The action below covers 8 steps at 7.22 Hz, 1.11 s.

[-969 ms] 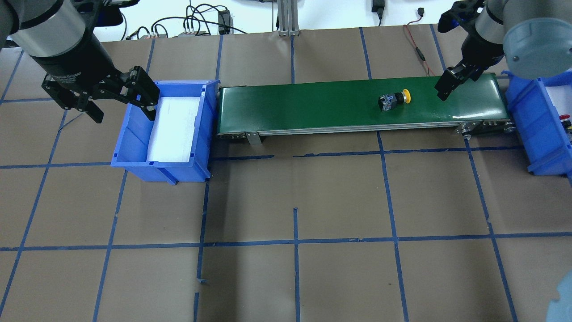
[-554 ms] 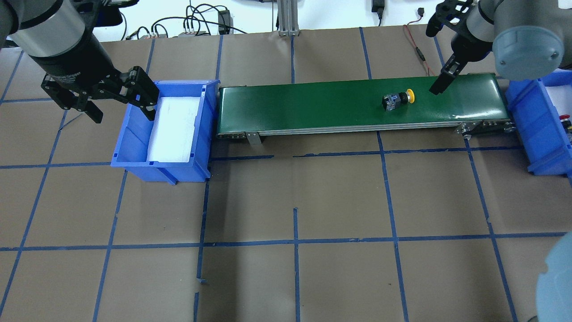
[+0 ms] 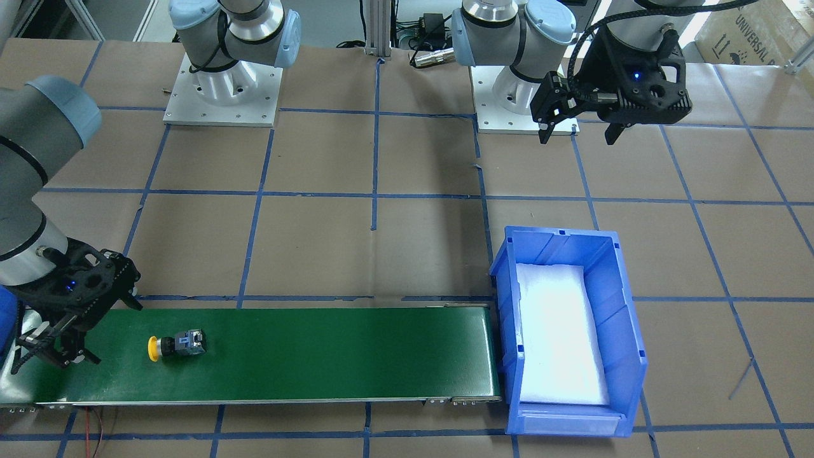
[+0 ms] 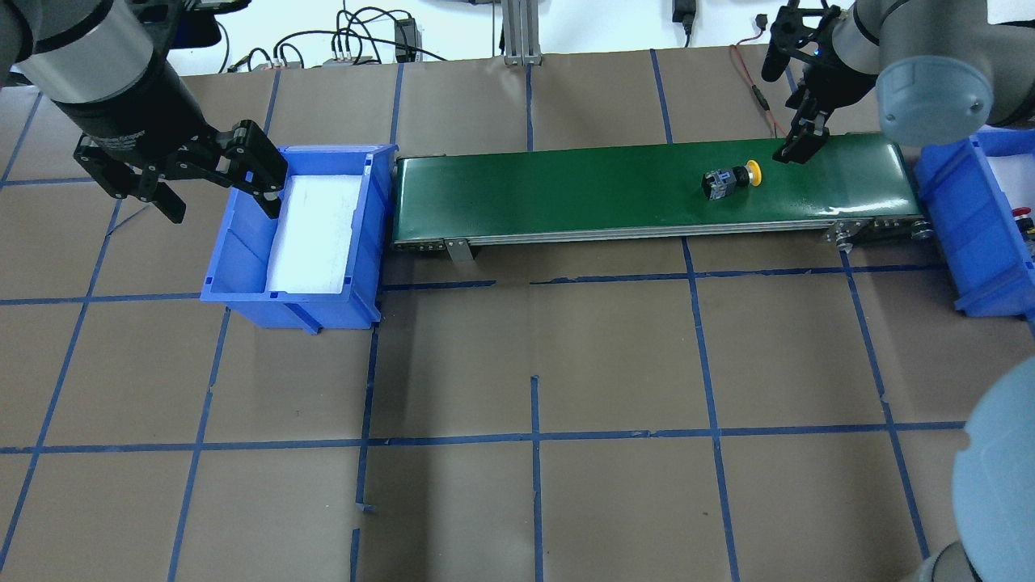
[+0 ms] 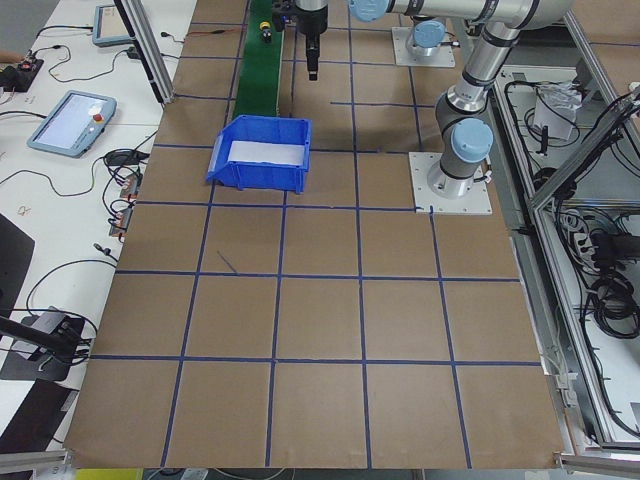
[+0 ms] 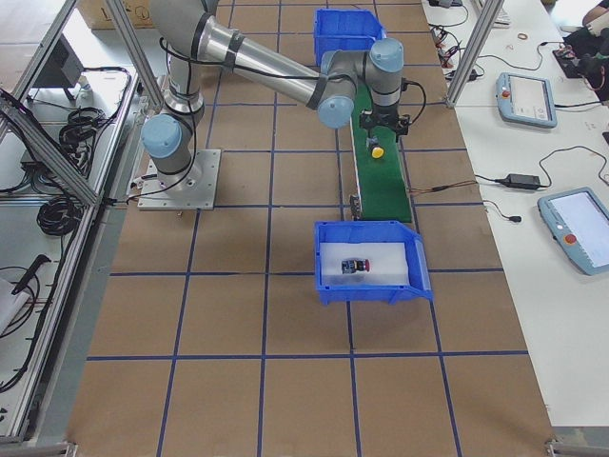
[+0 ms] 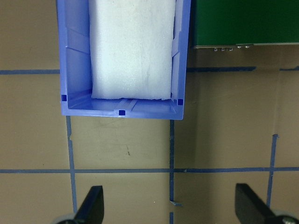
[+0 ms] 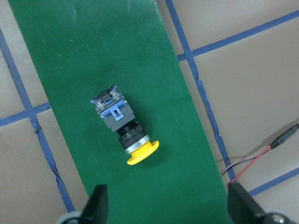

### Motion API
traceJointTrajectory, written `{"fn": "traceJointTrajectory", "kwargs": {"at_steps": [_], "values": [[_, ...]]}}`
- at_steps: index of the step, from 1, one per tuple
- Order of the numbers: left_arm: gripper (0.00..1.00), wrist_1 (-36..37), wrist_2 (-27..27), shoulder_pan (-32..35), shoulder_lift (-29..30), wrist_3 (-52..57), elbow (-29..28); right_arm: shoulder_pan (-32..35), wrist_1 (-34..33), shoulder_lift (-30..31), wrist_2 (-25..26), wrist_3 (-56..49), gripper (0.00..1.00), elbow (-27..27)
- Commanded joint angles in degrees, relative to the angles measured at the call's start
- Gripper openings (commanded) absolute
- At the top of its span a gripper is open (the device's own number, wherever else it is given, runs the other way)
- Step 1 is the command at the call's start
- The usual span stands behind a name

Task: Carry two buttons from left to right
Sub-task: 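Lower the right gripper onto the yellow-capped button and grasp it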

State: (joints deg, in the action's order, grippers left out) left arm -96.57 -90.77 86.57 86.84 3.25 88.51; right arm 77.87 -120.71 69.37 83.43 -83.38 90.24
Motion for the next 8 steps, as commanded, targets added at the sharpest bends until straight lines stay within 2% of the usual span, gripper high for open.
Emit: {"fn": "traceJointTrajectory", "kwargs": {"at_steps": [1, 8], "values": [[1.0, 0.0, 0.0, 0.0, 0.0, 0.0, 0.0, 0.0, -0.3, -2.1, -0.1, -4.4, 1.0, -0.4], [1.0, 0.1, 0.1, 0.0, 0.0, 0.0, 0.0, -0.1, -0.3, -2.6, 0.1, -4.8, 1.0, 1.8]]}}
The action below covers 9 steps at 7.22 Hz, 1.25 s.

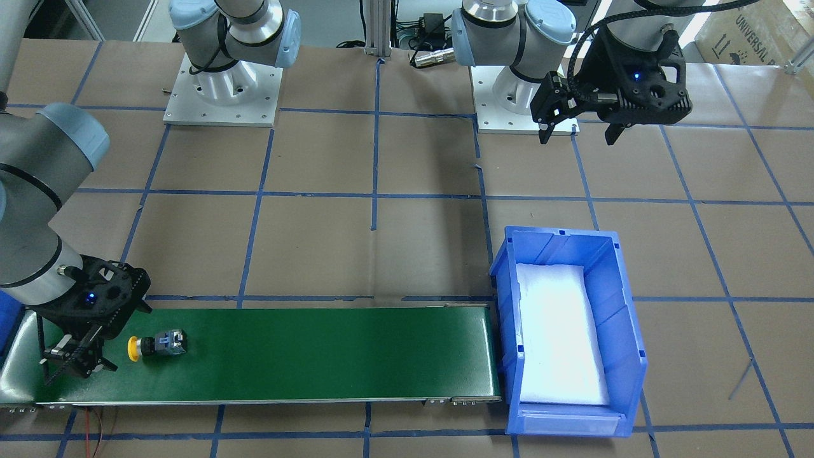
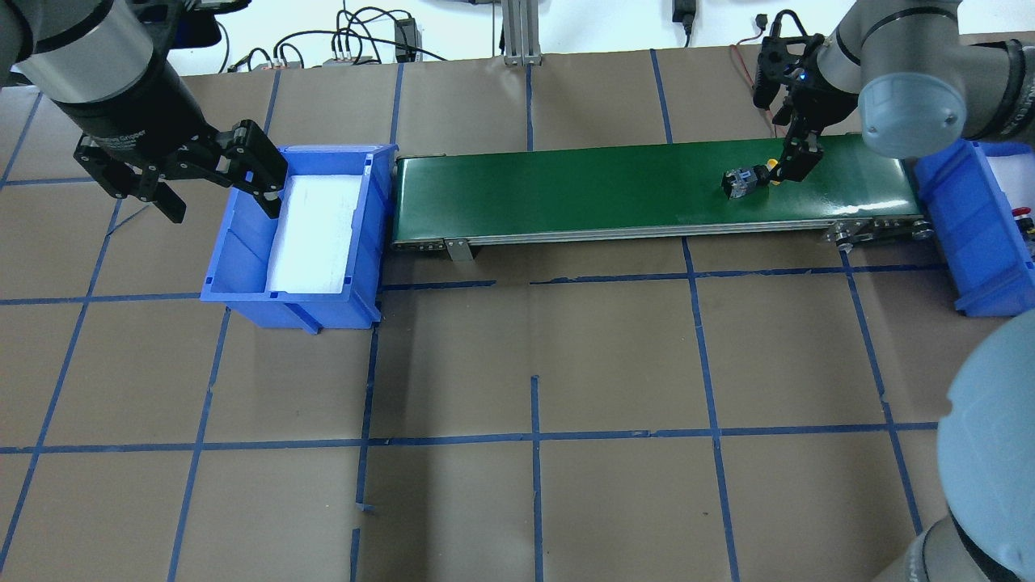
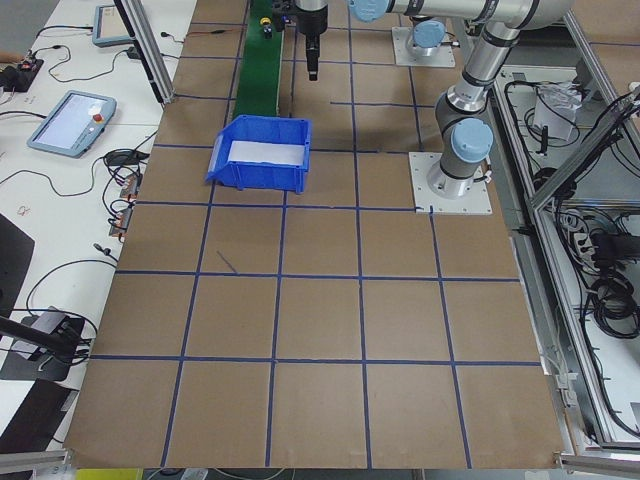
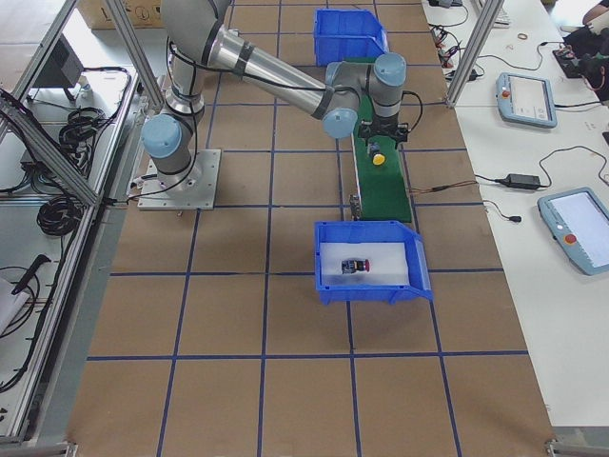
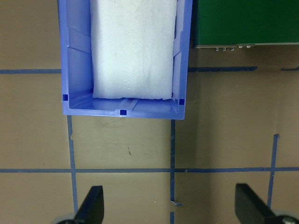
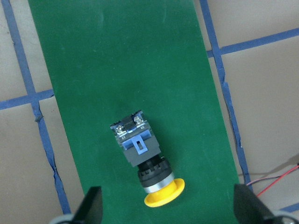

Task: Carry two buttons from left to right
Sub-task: 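Lower the right gripper onto the yellow-capped button and grasp it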

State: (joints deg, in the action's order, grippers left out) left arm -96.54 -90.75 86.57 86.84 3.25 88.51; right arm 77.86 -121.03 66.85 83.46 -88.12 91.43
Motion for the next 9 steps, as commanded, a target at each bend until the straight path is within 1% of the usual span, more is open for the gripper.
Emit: {"fn": "traceJointTrajectory", "kwargs": {"at_steps": [1, 2, 9], "values": [[1.0, 0.0, 0.0, 0.0, 0.0, 0.0, 0.0, -0.1, 0.0, -1.0, -0.1, -0.1, 1.0, 0.5], [1.0, 0.0, 0.0, -0.1, 0.0, 0.0, 0.0, -0.6, -0.1, -2.5, -0.2, -2.6, 1.0, 0.0], [1.0, 0.0, 0.0, -0.2, 0.0, 0.1, 0.0, -2.2, -0.4, -4.6, -0.3, -4.2, 0.99, 0.2]]}}
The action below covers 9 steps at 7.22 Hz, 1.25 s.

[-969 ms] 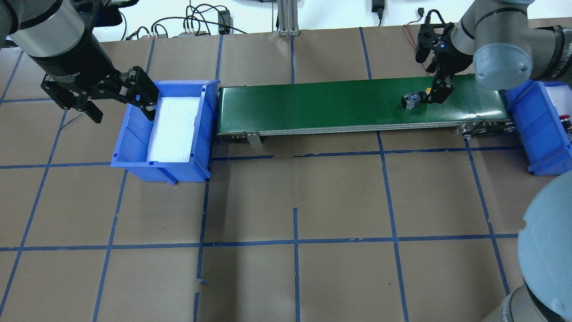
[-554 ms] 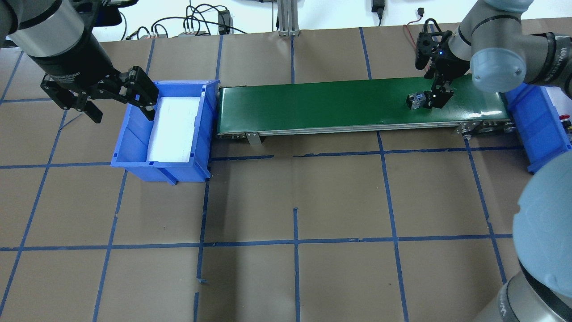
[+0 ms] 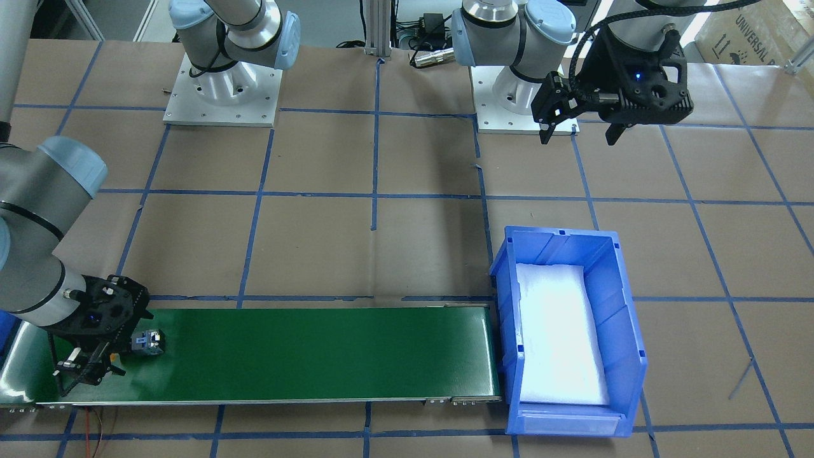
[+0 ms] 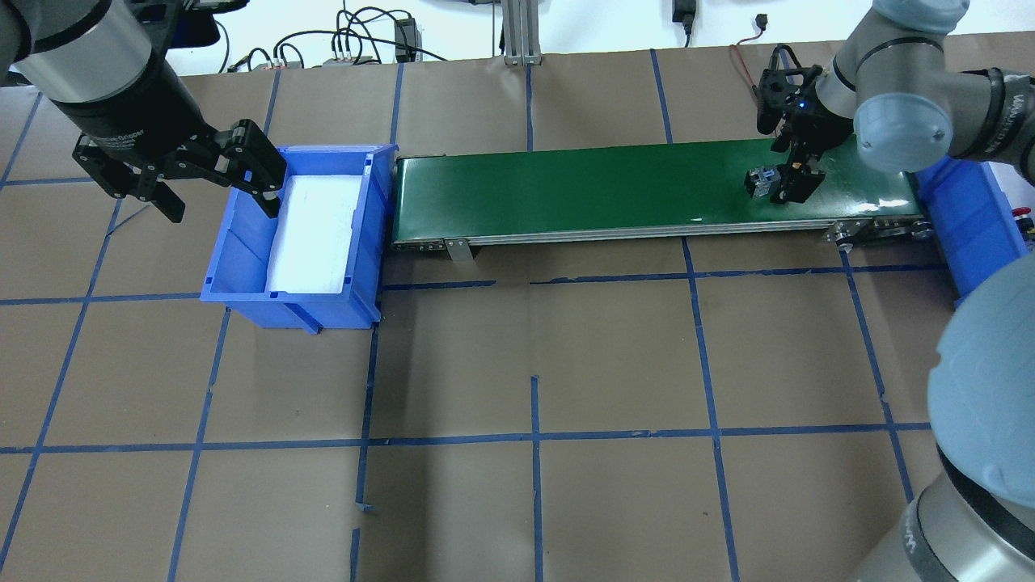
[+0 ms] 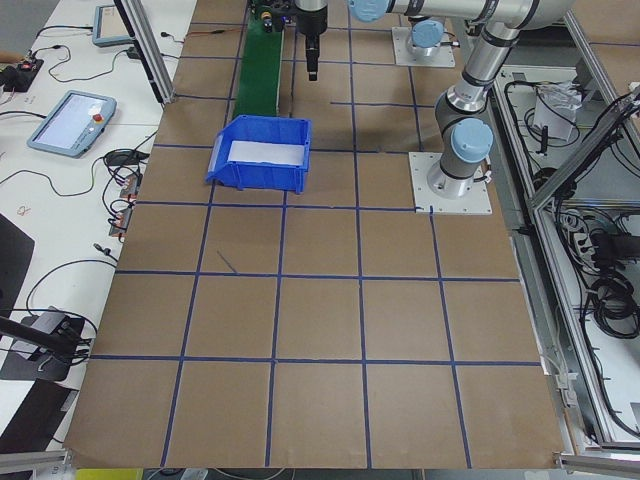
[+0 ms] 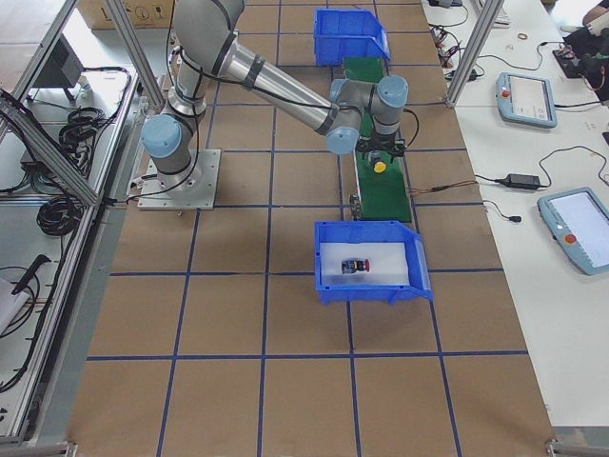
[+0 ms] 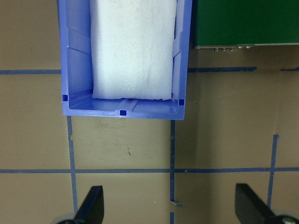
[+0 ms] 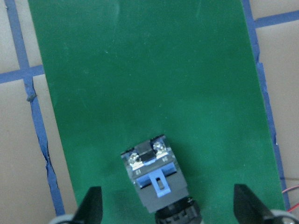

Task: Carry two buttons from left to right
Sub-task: 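Lower the right gripper onto the yellow-capped button and grasp it, then lift the yellow-capped button and carry it into the blue bin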

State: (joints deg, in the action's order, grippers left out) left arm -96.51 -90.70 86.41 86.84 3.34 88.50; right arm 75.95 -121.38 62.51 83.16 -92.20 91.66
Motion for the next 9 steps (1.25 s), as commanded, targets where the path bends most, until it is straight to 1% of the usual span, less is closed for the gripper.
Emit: {"fn": "traceJointTrajectory", "kwargs": {"at_steps": [1, 2, 3, 4, 5, 6, 7, 8, 9], "values": [[1.0, 0.0, 0.0, 0.0, 0.0, 0.0, 0.0, -0.4, 0.0, -0.2, 0.0, -0.2, 0.92, 0.0], [1.0, 0.0, 0.0, 0.0, 0.0, 0.0, 0.0, -0.5, -0.1, -0.2, 0.2, -0.2, 0.67, -0.1], [1.0, 0.0, 0.0, 0.0, 0.0, 0.0, 0.0, -0.5, -0.1, -0.1, 1.4, 0.2, 0.38, -0.2], [1.0, 0.0, 0.0, 0.0, 0.0, 0.0, 0.0, -0.5, -0.1, 0.0, 2.0, 0.4, 0.15, -0.3], [1.0, 0.0, 0.0, 0.0, 0.0, 0.0, 0.0, -0.4, 0.0, 0.2, 2.9, 0.9, 0.05, -0.4], [1.0, 0.0, 0.0, 0.0, 0.0, 0.0, 0.0, -0.5, 0.0, 0.3, 2.9, 1.1, 0.03, -0.5], [1.0, 0.0, 0.0, 0.0, 0.0, 0.0, 0.0, -0.5, 0.1, 0.6, 3.9, 2.9, 0.03, -1.2], [1.0, 0.0, 0.0, 0.0, 0.0, 0.0, 0.0, -0.5, 0.9, 1.6, 5.9, 3.7, 0.03, -2.7], [1.0, 0.0, 0.0, 0.0, 0.0, 0.0, 0.0, -1.6, 2.4, 3.8, 7.7, 3.4, 0.04, -4.1]]}}
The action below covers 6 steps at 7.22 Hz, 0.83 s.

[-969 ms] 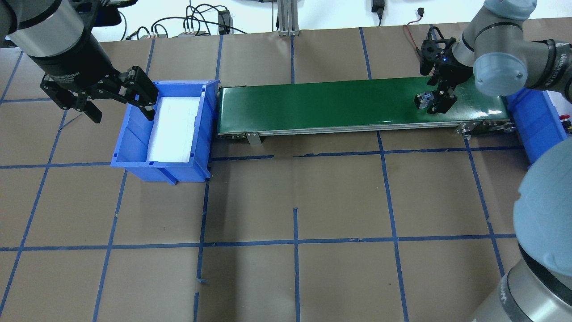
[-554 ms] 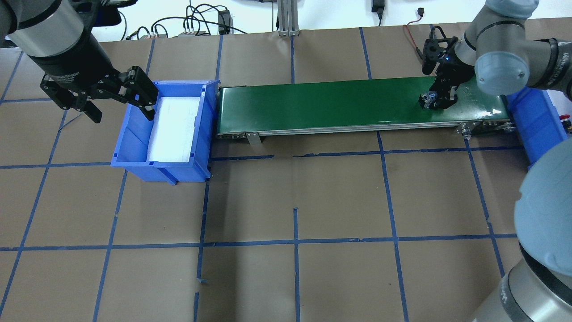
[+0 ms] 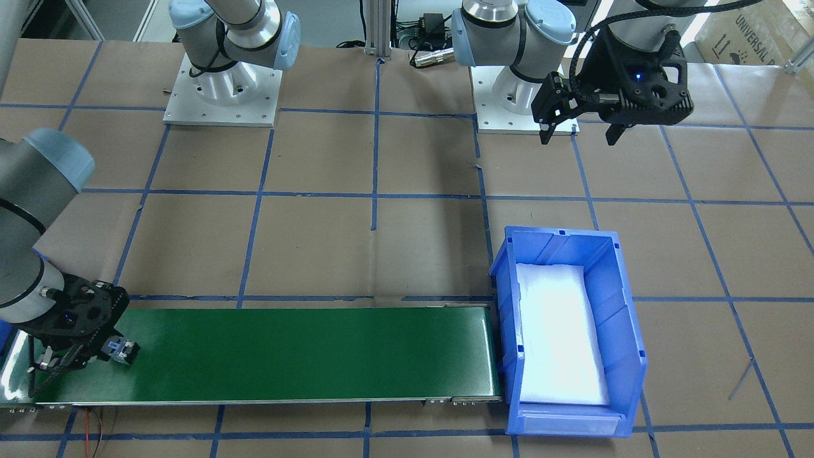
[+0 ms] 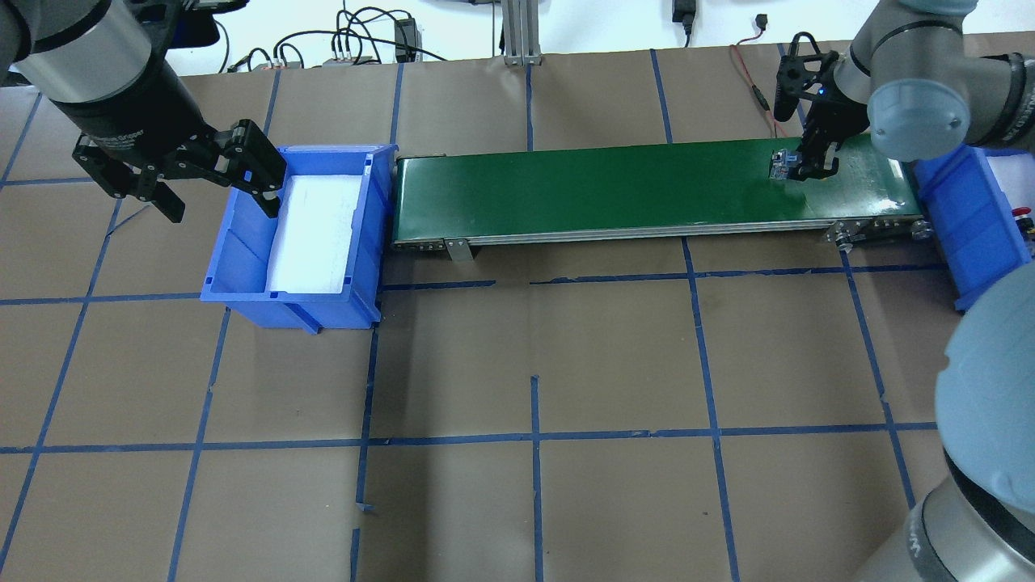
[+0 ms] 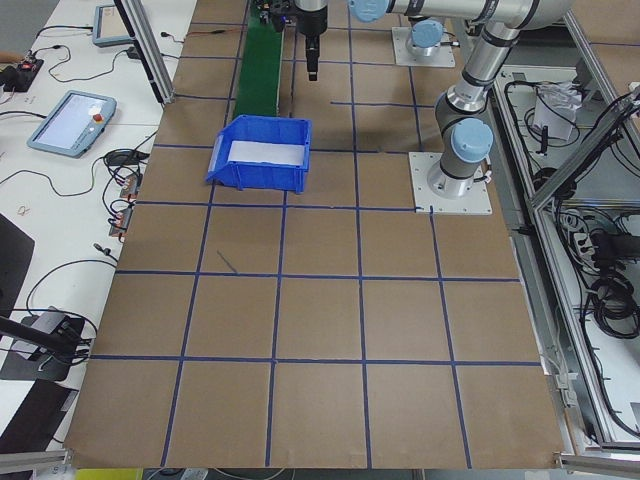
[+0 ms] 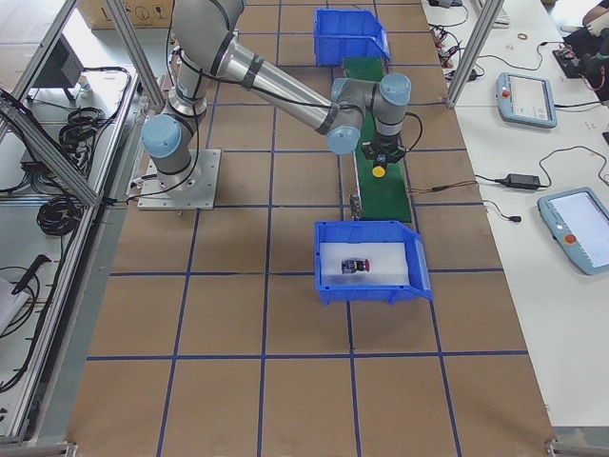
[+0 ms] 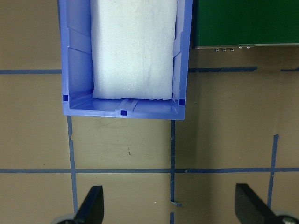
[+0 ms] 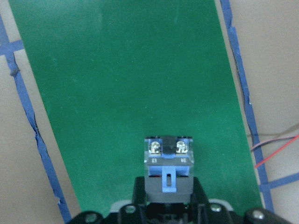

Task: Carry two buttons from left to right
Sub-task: 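Lift the yellow-capped button and carry it into the blue bin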

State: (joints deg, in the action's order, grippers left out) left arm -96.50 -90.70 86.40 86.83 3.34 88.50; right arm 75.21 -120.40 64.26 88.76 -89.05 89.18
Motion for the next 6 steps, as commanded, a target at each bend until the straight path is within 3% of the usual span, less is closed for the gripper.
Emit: {"fn": "traceJointTrajectory", "kwargs": {"at_steps": [1, 4, 6], "values": [[1.0, 0.0, 0.0, 0.0, 0.0, 0.0, 0.0, -4.7, 6.8, 4.2, 1.5, 0.4, 0.04, -3.3], [1.0, 0.0, -0.1, 0.0, 0.0, 0.0, 0.0, -17.3, 9.7, 5.2, 1.5, 0.2, 0.04, -10.4], [1.0, 0.0, 0.0, 0.0, 0.0, 0.0, 0.0, -26.3, 9.6, 4.7, 1.9, 4.6, 0.05, -11.5]]}}
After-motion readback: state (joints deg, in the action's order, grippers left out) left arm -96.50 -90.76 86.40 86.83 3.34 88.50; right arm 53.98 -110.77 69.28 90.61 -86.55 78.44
